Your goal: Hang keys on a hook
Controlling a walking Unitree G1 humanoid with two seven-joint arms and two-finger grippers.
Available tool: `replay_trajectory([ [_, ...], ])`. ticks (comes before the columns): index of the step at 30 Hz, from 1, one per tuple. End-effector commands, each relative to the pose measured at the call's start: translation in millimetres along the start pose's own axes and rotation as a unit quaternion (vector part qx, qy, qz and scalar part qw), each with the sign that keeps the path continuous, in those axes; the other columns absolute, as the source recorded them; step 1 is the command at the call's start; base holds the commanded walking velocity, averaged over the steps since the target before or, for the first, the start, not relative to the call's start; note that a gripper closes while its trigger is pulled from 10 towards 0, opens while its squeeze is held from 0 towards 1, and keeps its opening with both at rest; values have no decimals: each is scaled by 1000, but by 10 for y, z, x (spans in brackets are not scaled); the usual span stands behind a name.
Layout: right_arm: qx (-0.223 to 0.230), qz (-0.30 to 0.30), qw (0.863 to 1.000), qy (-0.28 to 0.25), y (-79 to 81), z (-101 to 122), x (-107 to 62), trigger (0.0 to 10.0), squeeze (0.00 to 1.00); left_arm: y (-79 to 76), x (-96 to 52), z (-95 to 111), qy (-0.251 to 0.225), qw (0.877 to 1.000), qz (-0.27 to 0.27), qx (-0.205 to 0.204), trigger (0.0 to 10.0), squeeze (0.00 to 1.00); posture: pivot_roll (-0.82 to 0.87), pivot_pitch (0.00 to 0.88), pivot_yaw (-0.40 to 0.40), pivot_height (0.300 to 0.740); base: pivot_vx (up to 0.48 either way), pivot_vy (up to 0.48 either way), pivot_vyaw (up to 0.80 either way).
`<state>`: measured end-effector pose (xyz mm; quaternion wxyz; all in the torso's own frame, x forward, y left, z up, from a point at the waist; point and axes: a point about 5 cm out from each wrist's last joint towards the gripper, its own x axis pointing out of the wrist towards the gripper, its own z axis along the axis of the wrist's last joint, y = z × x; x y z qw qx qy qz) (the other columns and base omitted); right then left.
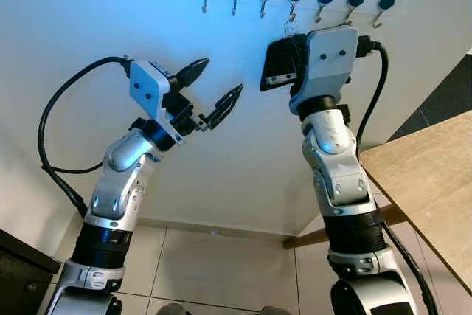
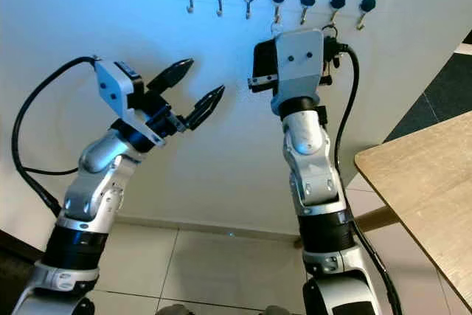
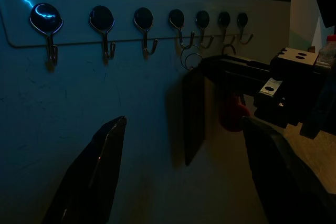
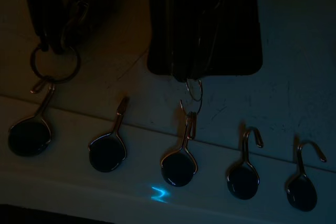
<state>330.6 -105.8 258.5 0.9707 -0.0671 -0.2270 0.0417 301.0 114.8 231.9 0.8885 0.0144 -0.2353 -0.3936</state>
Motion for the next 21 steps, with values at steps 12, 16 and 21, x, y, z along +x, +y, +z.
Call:
replay_trajectory([
  [12,42,-4,996,-84,-20,272,25,10000,0,-36,52,31,-5,1000,-9,7,10000,0,31,76,-52,740,0,0,0],
  [16,48,4,993,-105,16,342,26,10000,0,-41,53,34,-6,1000,-9,8,10000,0,32,77,-52,740,0,0,0],
  [21,50,11,992,-113,46,369,25,10000,0,-41,50,37,-6,1000,-9,7,10000,0,32,77,-53,740,0,0,0],
])
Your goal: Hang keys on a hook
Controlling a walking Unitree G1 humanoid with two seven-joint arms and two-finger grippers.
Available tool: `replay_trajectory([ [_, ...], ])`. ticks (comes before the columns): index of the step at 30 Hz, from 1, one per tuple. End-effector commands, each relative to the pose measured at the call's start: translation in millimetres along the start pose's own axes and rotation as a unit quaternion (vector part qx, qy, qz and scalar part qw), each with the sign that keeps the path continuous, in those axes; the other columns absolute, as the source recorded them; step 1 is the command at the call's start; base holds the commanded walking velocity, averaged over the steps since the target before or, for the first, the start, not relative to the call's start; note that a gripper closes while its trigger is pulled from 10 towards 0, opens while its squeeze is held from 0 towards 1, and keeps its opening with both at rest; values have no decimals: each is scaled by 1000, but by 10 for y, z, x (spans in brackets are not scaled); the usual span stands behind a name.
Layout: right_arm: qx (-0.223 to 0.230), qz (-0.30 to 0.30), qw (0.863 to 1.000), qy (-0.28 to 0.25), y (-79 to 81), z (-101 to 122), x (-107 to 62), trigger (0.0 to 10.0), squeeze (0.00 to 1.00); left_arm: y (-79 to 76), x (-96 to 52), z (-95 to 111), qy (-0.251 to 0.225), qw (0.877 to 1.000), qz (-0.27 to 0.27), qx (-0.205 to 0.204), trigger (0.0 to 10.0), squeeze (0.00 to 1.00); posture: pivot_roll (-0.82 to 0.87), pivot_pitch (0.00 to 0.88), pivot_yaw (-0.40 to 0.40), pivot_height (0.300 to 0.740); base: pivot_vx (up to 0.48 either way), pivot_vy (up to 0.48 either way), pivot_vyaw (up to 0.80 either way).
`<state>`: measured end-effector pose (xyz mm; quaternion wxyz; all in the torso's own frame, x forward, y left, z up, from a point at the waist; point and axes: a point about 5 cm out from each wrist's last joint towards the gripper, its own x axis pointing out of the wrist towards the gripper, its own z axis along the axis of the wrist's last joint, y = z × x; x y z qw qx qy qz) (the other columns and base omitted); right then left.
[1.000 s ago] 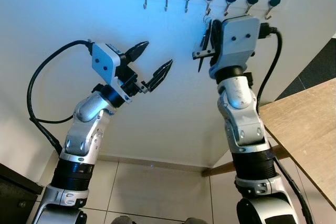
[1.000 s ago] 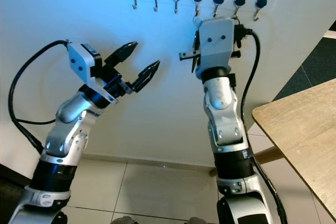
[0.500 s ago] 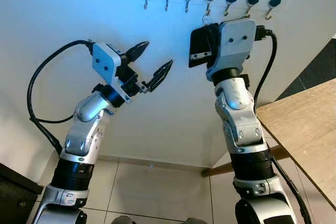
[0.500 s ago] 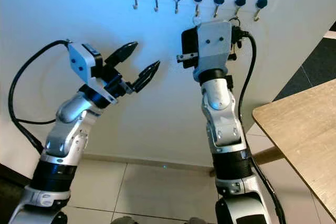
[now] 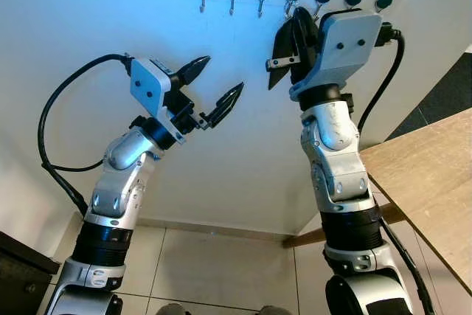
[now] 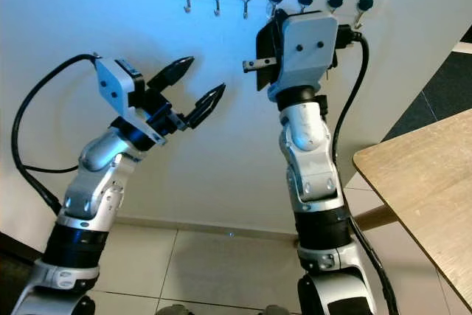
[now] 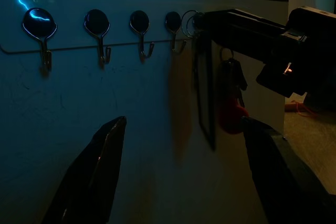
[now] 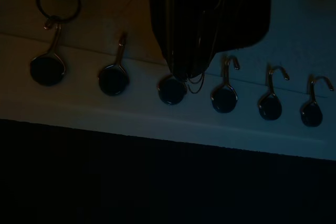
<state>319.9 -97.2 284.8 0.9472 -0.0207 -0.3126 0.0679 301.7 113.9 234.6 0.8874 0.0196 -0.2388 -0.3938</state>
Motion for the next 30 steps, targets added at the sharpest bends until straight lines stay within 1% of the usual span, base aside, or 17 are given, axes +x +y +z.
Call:
replay_trajectory([
  [1,5,3,1000,-22,11,82,16,10000,0,-46,29,18,-4,1000,-8,2,10000,0,32,77,-53,740,0,0,0],
  [8,8,13,1000,-28,40,94,38,10000,0,-55,28,19,-4,1000,-11,1,10000,0,30,79,-52,740,0,0,0],
  [12,11,12,1000,-20,46,42,-18,10000,0,-68,30,23,-4,1000,-13,1,10000,0,32,80,-52,740,0,0,0],
  [15,10,0,1000,-12,-1,-3,-64,10000,0,-75,44,48,-10,1000,-15,-4,10000,0,28,83,-48,740,0,0,0],
  [21,21,-26,999,2,-102,-49,-46,10000,0,-81,66,52,-12,1000,-19,-4,10000,0,26,85,-45,740,0,0,0],
  [30,28,-32,999,8,-117,-81,-6,10000,0,-87,61,45,-12,1000,-20,-7,10000,0,27,85,-44,740,0,0,0],
])
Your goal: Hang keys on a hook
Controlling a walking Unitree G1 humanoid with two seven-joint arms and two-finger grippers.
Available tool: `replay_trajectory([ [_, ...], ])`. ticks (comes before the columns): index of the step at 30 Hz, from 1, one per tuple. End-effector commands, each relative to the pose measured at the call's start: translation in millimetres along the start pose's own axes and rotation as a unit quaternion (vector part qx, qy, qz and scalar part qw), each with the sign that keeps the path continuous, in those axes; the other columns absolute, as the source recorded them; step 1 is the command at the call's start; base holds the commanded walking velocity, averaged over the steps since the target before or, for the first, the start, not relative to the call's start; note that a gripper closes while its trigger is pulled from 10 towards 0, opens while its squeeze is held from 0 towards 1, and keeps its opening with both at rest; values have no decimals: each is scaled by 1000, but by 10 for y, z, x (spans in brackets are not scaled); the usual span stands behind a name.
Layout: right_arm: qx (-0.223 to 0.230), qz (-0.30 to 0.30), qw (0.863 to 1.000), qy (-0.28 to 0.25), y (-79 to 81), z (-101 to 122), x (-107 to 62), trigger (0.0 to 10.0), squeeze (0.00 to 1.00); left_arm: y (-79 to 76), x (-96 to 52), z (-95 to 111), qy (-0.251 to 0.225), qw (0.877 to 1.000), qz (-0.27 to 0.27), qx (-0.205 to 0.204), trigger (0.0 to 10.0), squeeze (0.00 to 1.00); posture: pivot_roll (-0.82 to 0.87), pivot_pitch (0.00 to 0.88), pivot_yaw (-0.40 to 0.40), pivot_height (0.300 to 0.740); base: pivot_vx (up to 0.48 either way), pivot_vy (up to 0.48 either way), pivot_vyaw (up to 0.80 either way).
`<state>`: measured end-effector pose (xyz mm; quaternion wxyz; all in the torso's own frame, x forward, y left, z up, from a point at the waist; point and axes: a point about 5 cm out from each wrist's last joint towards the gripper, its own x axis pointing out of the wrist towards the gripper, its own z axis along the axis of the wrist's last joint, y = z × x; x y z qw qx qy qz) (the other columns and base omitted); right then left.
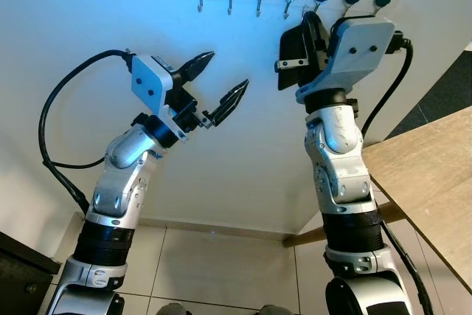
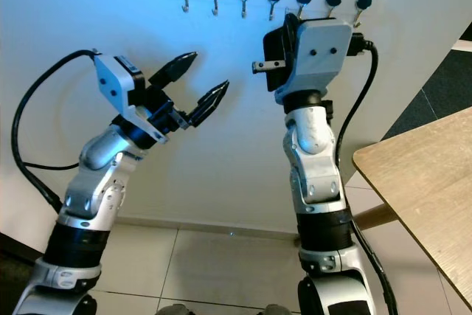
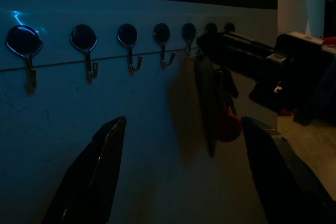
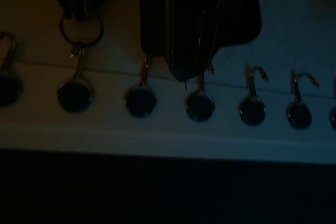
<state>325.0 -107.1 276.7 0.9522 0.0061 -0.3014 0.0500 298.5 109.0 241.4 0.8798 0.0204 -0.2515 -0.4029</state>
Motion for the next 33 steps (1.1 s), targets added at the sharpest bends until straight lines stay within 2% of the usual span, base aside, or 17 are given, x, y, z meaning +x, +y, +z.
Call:
replay_trajectory([
  [1,7,-6,1000,-3,-16,14,20,10000,0,-45,16,-22,2,1000,-9,-11,10000,0,27,85,-44,740,0,0,0],
  [22,5,37,999,14,72,-40,94,10000,0,-32,20,-16,0,1000,-5,-6,10000,0,30,71,-53,740,0,0,0],
  [27,-19,70,997,38,151,-107,78,10000,0,-35,22,-16,-1,1000,-5,-6,10000,0,30,61,-55,740,0,0,0],
  [33,-46,84,994,48,169,-143,54,10000,0,-43,20,-13,-1,1000,-6,-6,10000,0,30,59,-57,740,0,0,0],
])
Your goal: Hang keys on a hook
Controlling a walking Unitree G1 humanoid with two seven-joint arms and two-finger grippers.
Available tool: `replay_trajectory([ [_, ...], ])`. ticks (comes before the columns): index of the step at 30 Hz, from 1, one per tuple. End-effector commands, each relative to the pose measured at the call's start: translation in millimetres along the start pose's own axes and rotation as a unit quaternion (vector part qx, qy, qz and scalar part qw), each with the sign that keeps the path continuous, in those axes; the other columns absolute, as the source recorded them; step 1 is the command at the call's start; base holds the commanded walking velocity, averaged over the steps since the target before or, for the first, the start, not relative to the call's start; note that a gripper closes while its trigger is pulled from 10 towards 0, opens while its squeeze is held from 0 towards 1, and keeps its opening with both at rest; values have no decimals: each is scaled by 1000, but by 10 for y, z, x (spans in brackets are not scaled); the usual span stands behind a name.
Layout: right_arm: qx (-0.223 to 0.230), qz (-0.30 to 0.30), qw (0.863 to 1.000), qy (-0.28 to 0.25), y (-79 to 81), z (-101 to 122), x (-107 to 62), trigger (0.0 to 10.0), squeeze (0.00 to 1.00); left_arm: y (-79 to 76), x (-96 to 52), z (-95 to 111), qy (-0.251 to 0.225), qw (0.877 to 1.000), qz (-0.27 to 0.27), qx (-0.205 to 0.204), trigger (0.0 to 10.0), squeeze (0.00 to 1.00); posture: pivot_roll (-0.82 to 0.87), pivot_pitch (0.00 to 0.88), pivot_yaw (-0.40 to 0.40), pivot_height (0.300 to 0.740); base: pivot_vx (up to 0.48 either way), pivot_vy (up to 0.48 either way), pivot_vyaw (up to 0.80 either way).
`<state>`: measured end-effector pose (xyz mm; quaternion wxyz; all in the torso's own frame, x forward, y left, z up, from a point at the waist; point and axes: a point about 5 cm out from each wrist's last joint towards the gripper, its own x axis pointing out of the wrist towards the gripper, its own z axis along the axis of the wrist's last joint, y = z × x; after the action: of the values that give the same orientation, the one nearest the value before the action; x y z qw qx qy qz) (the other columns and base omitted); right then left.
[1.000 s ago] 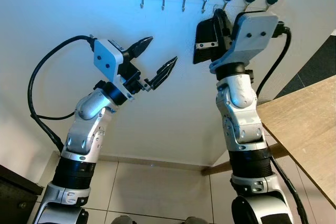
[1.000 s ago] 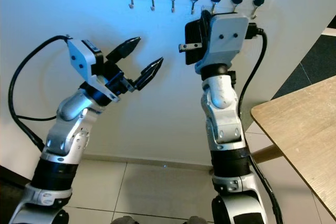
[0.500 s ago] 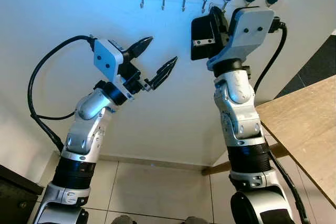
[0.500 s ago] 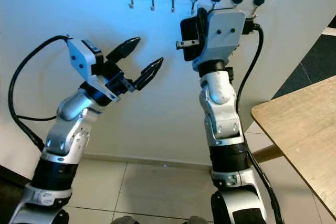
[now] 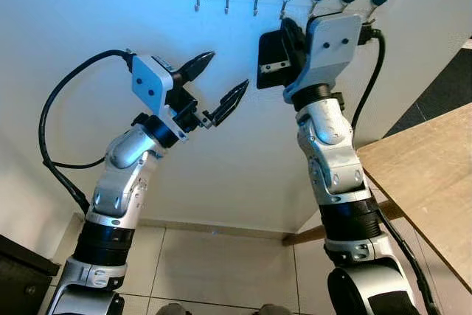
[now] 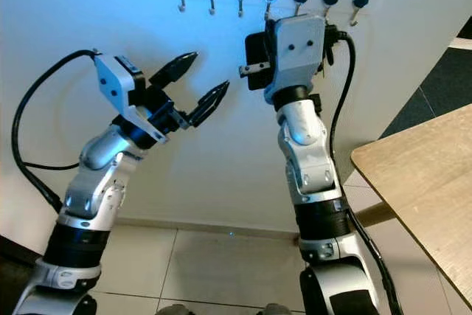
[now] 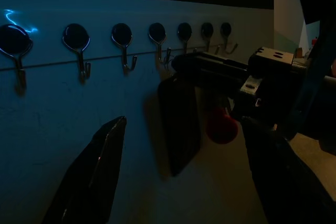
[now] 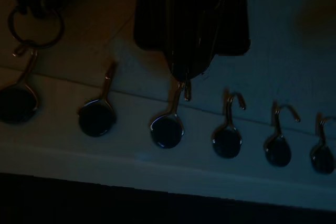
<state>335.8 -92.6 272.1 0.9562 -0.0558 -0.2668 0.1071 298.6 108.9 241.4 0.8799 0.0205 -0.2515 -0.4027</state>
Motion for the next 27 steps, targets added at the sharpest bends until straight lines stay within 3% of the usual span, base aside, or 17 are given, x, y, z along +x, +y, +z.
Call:
replay_trajectory([
  [1,-12,13,1000,15,41,-47,-16,10000,0,-44,19,-13,-1,1000,-6,-6,10000,0,30,59,-57,740,0,0,0],
  [7,-36,15,999,36,20,-114,-45,10000,0,-52,29,-5,-3,1000,-8,-7,10000,0,29,59,-55,740,0,0,0],
  [16,-27,7,999,33,-9,-106,-58,10000,0,-107,134,102,-36,998,-18,-37,10000,0,27,63,-54,740,0,0,0],
  [27,-32,3,999,30,-11,-93,-65,10000,0,-206,198,119,-41,998,-42,-39,10000,0,26,71,-53,740,0,0,0],
])
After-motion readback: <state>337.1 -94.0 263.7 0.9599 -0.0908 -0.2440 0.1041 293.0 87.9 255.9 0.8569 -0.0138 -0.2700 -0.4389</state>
